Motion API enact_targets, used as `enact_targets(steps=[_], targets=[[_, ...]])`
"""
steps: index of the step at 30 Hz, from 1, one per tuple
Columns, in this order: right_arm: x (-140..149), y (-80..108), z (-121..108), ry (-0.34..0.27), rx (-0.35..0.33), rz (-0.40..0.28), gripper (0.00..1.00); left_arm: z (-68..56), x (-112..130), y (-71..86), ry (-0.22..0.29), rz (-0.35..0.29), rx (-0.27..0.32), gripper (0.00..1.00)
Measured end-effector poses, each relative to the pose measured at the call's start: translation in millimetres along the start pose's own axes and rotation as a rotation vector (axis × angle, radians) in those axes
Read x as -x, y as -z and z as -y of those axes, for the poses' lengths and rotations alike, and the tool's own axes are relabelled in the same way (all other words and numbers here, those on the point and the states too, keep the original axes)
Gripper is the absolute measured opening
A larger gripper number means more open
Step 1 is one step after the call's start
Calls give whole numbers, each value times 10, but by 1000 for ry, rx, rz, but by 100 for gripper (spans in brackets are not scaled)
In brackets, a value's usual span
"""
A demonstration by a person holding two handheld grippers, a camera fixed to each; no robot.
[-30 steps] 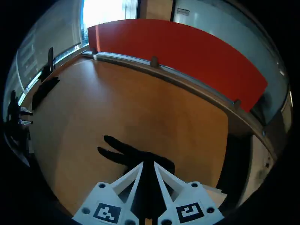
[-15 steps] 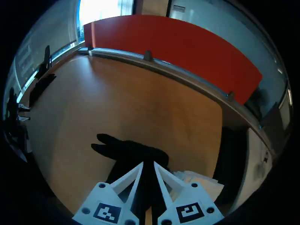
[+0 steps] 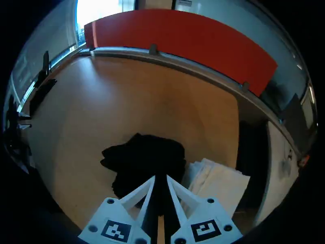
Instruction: Fold towel
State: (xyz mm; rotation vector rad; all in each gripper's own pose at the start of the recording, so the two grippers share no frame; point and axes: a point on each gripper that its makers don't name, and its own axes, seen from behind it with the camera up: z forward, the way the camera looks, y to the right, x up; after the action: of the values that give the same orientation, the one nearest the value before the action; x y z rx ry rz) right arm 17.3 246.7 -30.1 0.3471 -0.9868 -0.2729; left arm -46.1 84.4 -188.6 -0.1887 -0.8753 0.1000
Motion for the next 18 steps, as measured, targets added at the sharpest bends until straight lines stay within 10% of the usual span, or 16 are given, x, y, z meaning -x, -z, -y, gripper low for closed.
enact_targets(steps=[18], targets=[[770, -146, -11, -72, 24, 123, 4, 20, -41, -9, -22, 3, -3, 95]])
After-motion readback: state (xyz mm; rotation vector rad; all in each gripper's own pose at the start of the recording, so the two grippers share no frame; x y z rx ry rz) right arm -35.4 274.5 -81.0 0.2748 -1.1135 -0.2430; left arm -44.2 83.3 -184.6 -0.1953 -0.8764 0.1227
